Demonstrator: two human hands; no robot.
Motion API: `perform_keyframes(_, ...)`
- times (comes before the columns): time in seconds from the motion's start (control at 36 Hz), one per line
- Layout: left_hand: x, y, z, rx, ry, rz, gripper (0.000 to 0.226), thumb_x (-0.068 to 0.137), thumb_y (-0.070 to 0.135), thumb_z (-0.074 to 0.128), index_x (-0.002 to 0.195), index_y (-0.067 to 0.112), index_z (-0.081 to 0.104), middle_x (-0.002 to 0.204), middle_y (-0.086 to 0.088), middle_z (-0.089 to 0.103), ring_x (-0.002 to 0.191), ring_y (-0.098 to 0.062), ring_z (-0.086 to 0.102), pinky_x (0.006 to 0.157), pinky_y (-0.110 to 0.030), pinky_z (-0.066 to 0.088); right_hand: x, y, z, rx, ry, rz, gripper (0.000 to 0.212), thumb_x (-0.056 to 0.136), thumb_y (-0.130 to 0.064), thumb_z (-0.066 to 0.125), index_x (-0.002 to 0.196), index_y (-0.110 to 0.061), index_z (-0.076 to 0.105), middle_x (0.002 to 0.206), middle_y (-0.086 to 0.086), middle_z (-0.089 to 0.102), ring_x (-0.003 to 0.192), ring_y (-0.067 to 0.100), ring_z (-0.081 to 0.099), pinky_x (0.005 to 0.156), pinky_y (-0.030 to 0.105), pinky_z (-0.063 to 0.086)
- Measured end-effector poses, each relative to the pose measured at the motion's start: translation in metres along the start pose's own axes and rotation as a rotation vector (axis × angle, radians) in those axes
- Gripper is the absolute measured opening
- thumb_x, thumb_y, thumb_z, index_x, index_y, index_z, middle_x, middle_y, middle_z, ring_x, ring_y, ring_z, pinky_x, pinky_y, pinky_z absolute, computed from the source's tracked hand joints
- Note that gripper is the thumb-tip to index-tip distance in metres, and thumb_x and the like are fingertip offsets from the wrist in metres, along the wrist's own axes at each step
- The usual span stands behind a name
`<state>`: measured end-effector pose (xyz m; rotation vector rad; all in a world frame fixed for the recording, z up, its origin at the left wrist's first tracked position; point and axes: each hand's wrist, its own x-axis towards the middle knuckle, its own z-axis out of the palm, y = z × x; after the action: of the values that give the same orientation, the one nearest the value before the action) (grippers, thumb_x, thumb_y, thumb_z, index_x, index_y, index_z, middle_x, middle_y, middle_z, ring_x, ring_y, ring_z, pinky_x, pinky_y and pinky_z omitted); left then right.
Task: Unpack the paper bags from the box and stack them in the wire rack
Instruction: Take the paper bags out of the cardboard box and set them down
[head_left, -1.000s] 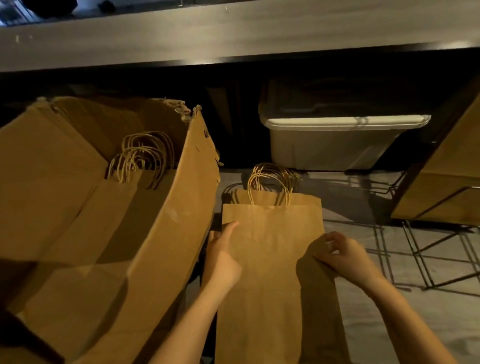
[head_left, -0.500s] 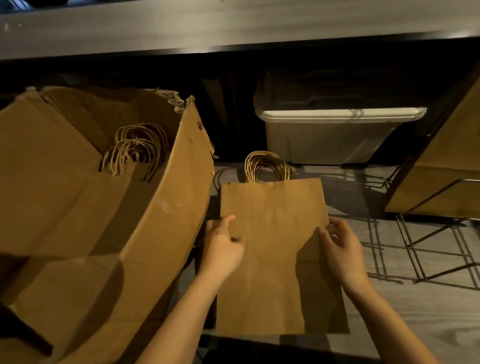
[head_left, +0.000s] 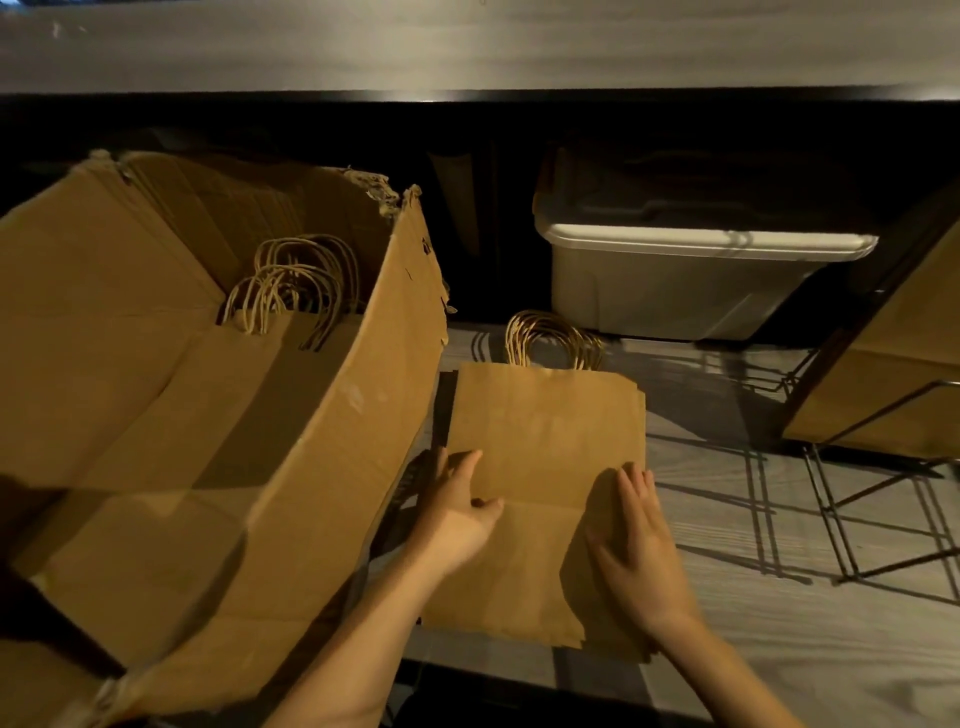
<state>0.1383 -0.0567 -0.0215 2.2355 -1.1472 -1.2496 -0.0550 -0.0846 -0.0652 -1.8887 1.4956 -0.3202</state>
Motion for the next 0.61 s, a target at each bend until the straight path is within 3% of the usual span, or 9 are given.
perform_keyframes(0.06, 0.002, 0.002, -0.004, -0.02, -0.009, 0.017, 0.063, 0.095, 0.027, 0.053, 0.149, 0.032, 0.02, 0.159, 0.006, -0.008, 0.146, -0.016, 0.003, 0.112, -0.029, 0.02, 0.001, -0.001, -0.003, 0.022, 0.011, 0.009, 0.07, 0.093, -0.024, 0.058, 0.149, -0.017, 0.018, 0.153, -0.011, 0.005, 0.146, 0.014, 0.0, 0.113, 0.022, 0.004)
perform_keyframes(0.11, 0.003, 0.004, -0.008, -0.011, -0.023, 0.029, 0.063, 0.095, 0.029, 0.054, 0.148, 0.033, 0.021, 0.159, 0.007, -0.006, 0.146, -0.017, 0.004, 0.113, -0.032, 0.019, 0.005, 0.001, -0.01, 0.001, 0.064, -0.004, 0.058, 0.091, -0.021, 0.061, 0.143, -0.015, 0.036, 0.15, -0.001, 0.031, 0.141, 0.022, 0.025, 0.115, 0.033, 0.022)
perform_keyframes(0.17, 0.004, 0.009, -0.011, 0.028, -0.031, 0.035, 0.064, 0.094, 0.032, 0.054, 0.149, 0.032, 0.02, 0.159, 0.009, -0.005, 0.146, -0.018, 0.005, 0.116, -0.036, 0.019, 0.012, -0.002, -0.022, -0.032, 0.142, -0.016, 0.042, 0.09, -0.019, 0.06, 0.131, -0.014, 0.051, 0.127, 0.006, 0.056, 0.113, 0.024, 0.05, 0.094, 0.034, 0.041)
perform_keyframes(0.19, 0.003, 0.013, -0.013, 0.048, -0.031, 0.034, 0.065, 0.094, 0.033, 0.053, 0.149, 0.031, 0.018, 0.159, 0.009, -0.005, 0.146, -0.018, 0.005, 0.117, -0.039, 0.019, 0.016, -0.006, -0.028, -0.036, 0.159, -0.03, 0.035, 0.091, -0.02, 0.059, 0.125, -0.015, 0.055, 0.111, 0.006, 0.061, 0.1, 0.022, 0.054, 0.082, 0.031, 0.04)
perform_keyframes(0.22, 0.001, 0.018, -0.015, 0.065, -0.033, 0.034, 0.066, 0.094, 0.034, 0.053, 0.15, 0.031, 0.016, 0.159, 0.008, -0.004, 0.146, -0.02, 0.005, 0.117, -0.041, 0.019, 0.019, -0.01, -0.035, -0.042, 0.16, -0.043, 0.03, 0.092, -0.021, 0.058, 0.121, -0.015, 0.057, 0.102, 0.003, 0.061, 0.094, 0.021, 0.054, 0.076, 0.029, 0.038)
perform_keyframes(0.28, -0.004, 0.031, -0.022, 0.09, -0.051, 0.046, 0.067, 0.095, 0.036, 0.05, 0.15, 0.031, 0.013, 0.159, 0.004, 0.0, 0.146, -0.022, 0.007, 0.117, -0.042, 0.019, 0.026, -0.022, -0.047, -0.059, 0.133, -0.083, 0.027, 0.093, -0.024, 0.055, 0.119, -0.017, 0.059, 0.102, 0.002, 0.062, 0.091, 0.019, 0.056, 0.073, 0.028, 0.04)
perform_keyframes(0.39, -0.024, 0.062, -0.046, 0.157, -0.086, 0.158, 0.063, 0.097, 0.038, 0.046, 0.151, 0.025, 0.016, 0.157, -0.003, 0.018, 0.143, -0.025, 0.019, 0.111, -0.036, 0.025, 0.041, -0.057, -0.068, -0.061, 0.057, -0.161, 0.024, 0.095, -0.027, 0.053, 0.117, -0.022, 0.059, 0.11, -0.002, 0.065, 0.1, 0.014, 0.06, 0.083, 0.028, 0.048)
perform_keyframes(0.53, -0.063, 0.093, -0.083, 0.377, 0.083, 0.326, 0.052, 0.098, 0.042, 0.042, 0.146, 0.028, 0.029, 0.147, 0.001, 0.036, 0.13, -0.021, 0.04, 0.101, -0.038, 0.039, 0.053, -0.113, -0.09, -0.099, 0.012, -0.361, 0.027, 0.094, -0.026, 0.054, 0.12, -0.021, 0.06, 0.1, -0.01, 0.062, 0.091, 0.004, 0.056, 0.079, 0.024, 0.047)
perform_keyframes(0.61, -0.09, 0.106, -0.11, 0.402, 0.171, 0.403, 0.045, 0.098, 0.043, 0.04, 0.14, 0.029, 0.038, 0.129, 0.003, 0.052, 0.112, -0.016, 0.052, 0.089, -0.035, 0.047, 0.056, -0.147, -0.096, -0.101, 0.004, -0.494, 0.025, 0.094, -0.027, 0.053, 0.116, -0.023, 0.062, 0.097, -0.013, 0.061, 0.088, 0.001, 0.058, 0.075, 0.017, 0.048)
